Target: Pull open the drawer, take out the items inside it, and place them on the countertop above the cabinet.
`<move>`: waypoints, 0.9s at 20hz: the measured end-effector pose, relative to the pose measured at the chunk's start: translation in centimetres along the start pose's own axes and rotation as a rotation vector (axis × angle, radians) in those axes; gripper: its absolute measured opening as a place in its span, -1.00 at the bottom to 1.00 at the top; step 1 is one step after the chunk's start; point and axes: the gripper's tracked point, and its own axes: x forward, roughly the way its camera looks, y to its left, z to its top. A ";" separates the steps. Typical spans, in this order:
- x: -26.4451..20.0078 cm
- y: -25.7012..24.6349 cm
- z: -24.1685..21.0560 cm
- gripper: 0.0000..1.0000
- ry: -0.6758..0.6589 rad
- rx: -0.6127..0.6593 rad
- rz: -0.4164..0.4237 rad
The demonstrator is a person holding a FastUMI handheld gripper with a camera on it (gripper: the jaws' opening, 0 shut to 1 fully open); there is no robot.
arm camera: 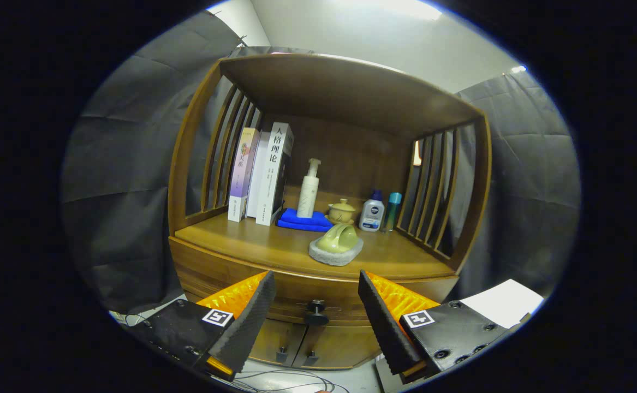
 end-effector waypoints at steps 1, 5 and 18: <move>-1.0 -0.5 0.8 0.94 -0.009 0.000 -0.019; -4.8 -1.8 4.0 0.94 -0.070 0.081 -0.062; -8.2 -4.4 7.1 0.94 -0.118 0.082 -0.110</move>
